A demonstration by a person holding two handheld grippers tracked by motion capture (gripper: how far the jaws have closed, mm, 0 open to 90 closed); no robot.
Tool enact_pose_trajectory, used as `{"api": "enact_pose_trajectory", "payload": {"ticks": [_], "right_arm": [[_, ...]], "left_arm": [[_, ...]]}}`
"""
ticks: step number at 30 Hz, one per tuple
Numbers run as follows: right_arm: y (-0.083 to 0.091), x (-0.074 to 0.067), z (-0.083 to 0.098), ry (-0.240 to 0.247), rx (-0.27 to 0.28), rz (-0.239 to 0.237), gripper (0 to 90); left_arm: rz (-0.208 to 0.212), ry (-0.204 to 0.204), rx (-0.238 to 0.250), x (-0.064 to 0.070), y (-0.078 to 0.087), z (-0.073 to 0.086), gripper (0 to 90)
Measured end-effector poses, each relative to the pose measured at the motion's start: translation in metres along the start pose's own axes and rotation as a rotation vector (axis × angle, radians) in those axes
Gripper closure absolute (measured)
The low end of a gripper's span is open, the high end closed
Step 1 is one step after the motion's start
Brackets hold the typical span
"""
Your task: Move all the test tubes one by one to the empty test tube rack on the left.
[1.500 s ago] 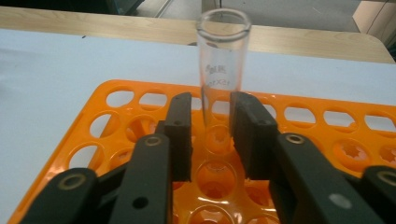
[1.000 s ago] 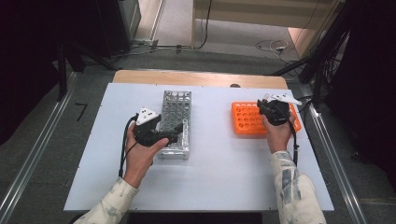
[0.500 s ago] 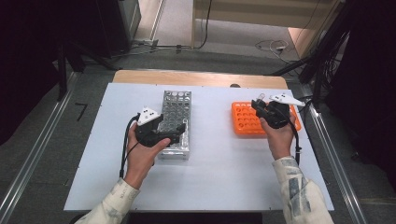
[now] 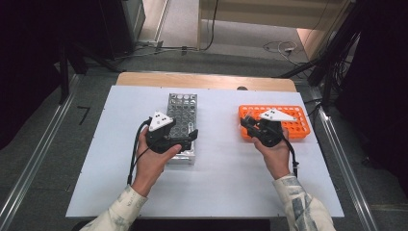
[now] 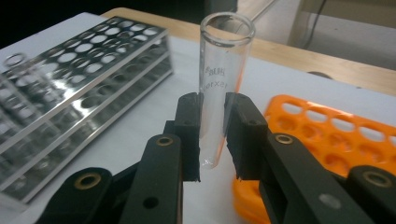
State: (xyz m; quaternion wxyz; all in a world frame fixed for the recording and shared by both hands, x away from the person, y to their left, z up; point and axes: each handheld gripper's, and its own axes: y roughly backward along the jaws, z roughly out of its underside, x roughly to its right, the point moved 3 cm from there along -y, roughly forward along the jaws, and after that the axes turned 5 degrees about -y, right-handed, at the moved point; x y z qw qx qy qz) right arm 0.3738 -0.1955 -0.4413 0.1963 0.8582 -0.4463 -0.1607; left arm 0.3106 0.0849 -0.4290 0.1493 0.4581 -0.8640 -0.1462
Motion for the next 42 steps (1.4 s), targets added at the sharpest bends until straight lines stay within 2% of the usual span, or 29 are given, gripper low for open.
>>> {"api": "enact_pose_trajectory", "payload": {"ticks": [3,13,23,27,31,32,33,42], "right_arm": [[-0.002,-0.014,0.005,0.027,-0.015,-0.034,72.7],[-0.01,-0.058,0.011,0.095,-0.051,-0.131,72.7],[-0.017,-0.077,0.017,0.126,-0.075,-0.175,72.8],[-0.018,-0.082,0.019,0.132,-0.086,-0.185,72.8],[-0.019,-0.084,0.02,0.137,-0.089,-0.191,72.7],[-0.019,-0.084,0.02,0.138,-0.089,-0.191,72.7],[-0.019,-0.084,0.02,0.14,-0.087,-0.192,72.8],[-0.019,-0.086,0.02,0.136,-0.086,-0.197,72.7]], "left_arm": [[0.005,-0.008,0.0,0.003,-0.001,-0.001,13.1],[0.042,-0.077,0.006,0.03,-0.014,-0.015,15.5],[0.071,-0.148,-0.022,0.05,-0.031,-0.017,17.7],[0.063,-0.183,-0.014,0.055,-0.036,-0.015,29.9],[0.074,-0.19,-0.018,0.057,-0.038,-0.015,41.3],[0.076,-0.193,-0.021,0.057,-0.038,-0.015,41.3],[0.08,-0.198,-0.027,0.057,-0.038,-0.014,46.2],[0.101,-0.213,-0.044,0.06,-0.04,-0.012,62.4]]}}
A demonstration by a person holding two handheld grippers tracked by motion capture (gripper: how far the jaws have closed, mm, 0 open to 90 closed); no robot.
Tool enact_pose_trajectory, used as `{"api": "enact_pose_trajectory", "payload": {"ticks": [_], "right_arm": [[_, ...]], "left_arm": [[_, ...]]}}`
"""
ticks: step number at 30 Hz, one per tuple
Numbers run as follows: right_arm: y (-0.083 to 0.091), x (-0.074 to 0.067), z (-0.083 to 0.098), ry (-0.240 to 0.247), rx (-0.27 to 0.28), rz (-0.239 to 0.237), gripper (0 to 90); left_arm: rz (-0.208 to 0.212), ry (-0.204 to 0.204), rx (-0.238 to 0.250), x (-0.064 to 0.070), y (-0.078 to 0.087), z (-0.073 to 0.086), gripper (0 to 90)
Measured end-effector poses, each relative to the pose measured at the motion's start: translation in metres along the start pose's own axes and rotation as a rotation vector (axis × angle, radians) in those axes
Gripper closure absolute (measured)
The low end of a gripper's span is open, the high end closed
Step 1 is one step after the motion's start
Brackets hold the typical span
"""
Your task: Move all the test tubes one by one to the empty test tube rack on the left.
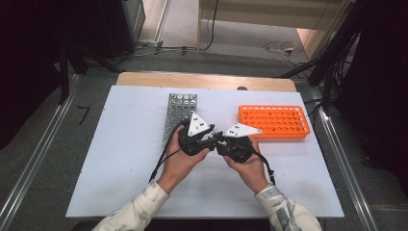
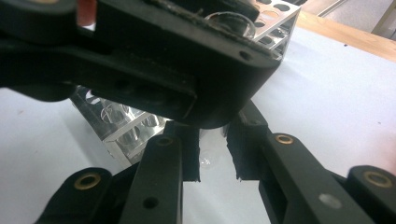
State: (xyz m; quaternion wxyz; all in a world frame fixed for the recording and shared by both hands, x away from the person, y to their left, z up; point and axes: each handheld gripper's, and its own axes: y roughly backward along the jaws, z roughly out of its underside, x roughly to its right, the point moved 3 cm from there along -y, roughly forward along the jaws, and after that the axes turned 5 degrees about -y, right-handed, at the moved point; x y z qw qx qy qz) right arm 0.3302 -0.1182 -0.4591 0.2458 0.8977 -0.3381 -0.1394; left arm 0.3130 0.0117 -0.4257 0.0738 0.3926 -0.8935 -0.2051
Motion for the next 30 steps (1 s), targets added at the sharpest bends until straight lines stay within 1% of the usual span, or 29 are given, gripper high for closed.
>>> {"api": "enact_pose_trajectory", "payload": {"ticks": [3,8,10,15,17,20,23,24,25,26,27,28,29,30], "right_arm": [[0.0003,-0.0001,-0.0001,0.002,0.001,0.001,72.8],[0.0004,0.0005,0.0,0.0,0.002,0.0,72.7],[0.0007,0.0005,0.0001,-0.002,0.0,0.001,72.7],[0.0013,0.0005,0.0002,0.002,-0.002,0.001,72.5],[0.0013,0.0003,0.0003,0.002,-0.002,0.0,70.9],[0.0012,-0.0004,0.0001,-0.012,0.007,-0.003,64.1],[0.002,-0.0002,-0.0001,-0.021,0.015,-0.003,55.6],[0.0025,-0.0005,-0.0002,-0.027,0.022,-0.006,51.6],[0.0025,-0.0005,-0.0002,-0.027,0.022,-0.006,51.6],[0.0038,-0.0008,-0.0006,-0.034,0.028,-0.009,42.8],[0.0043,-0.0007,-0.0007,-0.035,0.037,-0.014,39.5],[0.0053,-0.0009,-0.0008,-0.048,0.042,-0.023,35.6],[0.0053,-0.0009,-0.0008,-0.048,0.042,-0.023,35.6],[0.0065,0.0,-0.0004,-0.059,0.057,-0.027,29.6]], "left_arm": [[0.008,0.0,-0.005,0.0002,0.0002,0.0001,66.9],[0.006,-0.003,-0.004,-0.0001,0.001,-0.0001,72.4],[0.003,-0.006,-0.004,0.0,0.001,-0.0001,73.5],[-0.006,0.002,-0.001,-0.0013,0.0014,-0.0005,75.6],[-0.004,0.002,0.003,-0.0011,0.0016,-0.0008,75.8],[-0.002,0.0,0.0,-0.0003,0.0017,-0.0007,75.9],[-0.01,-0.004,-0.004,-0.0011,0.0018,-0.0004,76.0],[-0.011,0.002,0.0,-0.0024,0.0027,-0.0011,76.0],[-0.011,0.002,0.0,-0.0024,0.0027,-0.0011,75.9],[-0.013,0.004,0.005,-0.0028,0.0031,-0.0014,76.0],[-0.014,0.009,0.007,-0.0033,0.0036,-0.0017,76.0],[-0.014,0.009,0.007,-0.0033,0.0036,-0.0017,76.0],[-0.014,0.011,0.005,-0.0036,0.0038,-0.0017,76.0],[-0.016,0.019,0.002,-0.0047,0.0037,-0.0016,76.0]]}}
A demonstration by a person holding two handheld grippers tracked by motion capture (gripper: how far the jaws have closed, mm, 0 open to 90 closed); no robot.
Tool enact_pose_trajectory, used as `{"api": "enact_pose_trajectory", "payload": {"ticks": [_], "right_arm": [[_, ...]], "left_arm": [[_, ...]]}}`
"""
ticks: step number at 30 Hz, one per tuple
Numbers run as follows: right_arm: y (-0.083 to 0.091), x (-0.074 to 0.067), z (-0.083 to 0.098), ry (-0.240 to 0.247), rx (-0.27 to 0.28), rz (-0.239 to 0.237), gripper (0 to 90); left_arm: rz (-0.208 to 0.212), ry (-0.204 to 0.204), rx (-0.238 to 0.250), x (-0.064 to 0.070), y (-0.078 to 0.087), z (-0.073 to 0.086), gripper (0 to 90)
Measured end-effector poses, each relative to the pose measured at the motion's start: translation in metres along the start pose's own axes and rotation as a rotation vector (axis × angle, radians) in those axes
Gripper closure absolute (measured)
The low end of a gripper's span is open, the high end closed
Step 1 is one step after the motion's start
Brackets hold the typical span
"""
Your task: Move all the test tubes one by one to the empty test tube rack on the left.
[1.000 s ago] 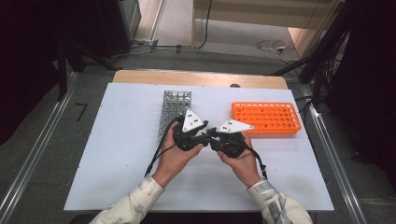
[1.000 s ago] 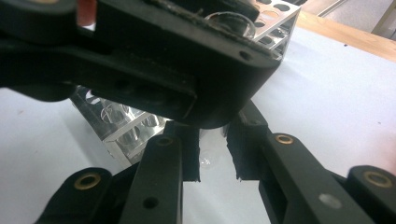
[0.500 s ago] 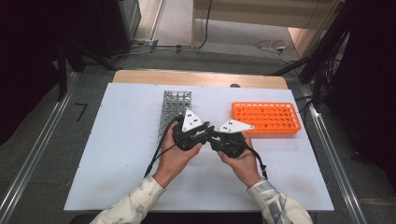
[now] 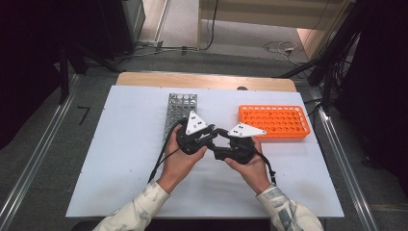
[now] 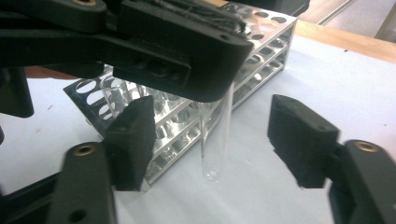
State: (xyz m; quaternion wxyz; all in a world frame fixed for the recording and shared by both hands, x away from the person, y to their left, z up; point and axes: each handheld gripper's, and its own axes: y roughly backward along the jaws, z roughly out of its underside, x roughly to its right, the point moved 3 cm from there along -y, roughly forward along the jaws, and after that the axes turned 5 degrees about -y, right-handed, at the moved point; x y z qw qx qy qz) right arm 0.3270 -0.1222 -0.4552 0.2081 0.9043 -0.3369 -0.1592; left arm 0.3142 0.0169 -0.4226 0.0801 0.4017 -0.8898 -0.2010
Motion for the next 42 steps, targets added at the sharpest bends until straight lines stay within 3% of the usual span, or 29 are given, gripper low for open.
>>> {"api": "enact_pose_trajectory", "payload": {"ticks": [8,14,29,42], "right_arm": [[0.005,0.004,0.006,-0.012,0.014,0.003,19.1],[0.009,0.009,0.01,-0.021,0.011,0.004,18.6],[0.021,0.019,0.016,-0.037,0.012,0.026,18.5],[0.03,0.029,0.019,-0.054,0.015,0.045,18.5]], "left_arm": [[0.002,0.021,0.006,-0.002,0.001,-0.001,76.0],[-0.008,0.026,0.005,-0.004,0.001,-0.004,76.0],[-0.041,0.076,0.019,-0.022,0.003,-0.013,76.0],[-0.069,0.096,0.027,-0.036,0.003,-0.017,76.0]]}}
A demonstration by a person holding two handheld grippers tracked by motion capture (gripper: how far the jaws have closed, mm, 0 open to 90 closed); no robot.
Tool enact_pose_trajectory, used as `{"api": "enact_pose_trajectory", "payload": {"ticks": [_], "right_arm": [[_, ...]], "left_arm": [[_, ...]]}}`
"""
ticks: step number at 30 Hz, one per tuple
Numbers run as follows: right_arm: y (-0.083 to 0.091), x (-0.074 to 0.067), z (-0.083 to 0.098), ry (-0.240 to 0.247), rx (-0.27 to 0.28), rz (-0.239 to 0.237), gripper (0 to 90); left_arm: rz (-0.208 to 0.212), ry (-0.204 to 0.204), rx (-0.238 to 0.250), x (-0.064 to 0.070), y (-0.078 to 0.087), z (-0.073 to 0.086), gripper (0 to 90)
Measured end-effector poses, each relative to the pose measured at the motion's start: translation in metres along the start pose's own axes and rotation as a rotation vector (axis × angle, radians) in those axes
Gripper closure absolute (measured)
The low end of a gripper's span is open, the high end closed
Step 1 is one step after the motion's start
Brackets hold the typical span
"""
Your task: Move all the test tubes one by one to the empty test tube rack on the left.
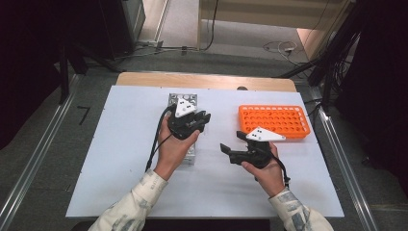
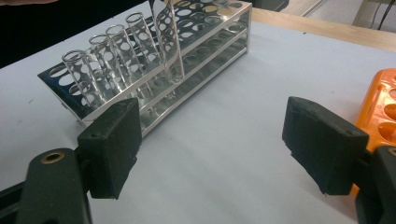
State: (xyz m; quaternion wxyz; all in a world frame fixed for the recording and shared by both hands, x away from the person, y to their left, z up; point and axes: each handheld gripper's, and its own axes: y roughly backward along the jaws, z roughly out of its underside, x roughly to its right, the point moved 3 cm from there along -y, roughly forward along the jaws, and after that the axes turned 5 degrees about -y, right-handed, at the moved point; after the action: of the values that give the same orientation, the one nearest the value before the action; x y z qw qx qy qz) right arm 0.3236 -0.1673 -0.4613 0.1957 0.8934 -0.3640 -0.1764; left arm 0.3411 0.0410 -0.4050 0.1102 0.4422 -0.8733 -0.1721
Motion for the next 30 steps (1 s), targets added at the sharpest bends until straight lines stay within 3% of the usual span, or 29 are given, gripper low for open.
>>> {"api": "enact_pose_trajectory", "payload": {"ticks": [30], "right_arm": [[0.008,0.005,0.0,-0.009,0.008,0.005,18.7]], "left_arm": [[-0.064,0.027,0.023,-0.026,0.003,-0.01,76.0]]}}
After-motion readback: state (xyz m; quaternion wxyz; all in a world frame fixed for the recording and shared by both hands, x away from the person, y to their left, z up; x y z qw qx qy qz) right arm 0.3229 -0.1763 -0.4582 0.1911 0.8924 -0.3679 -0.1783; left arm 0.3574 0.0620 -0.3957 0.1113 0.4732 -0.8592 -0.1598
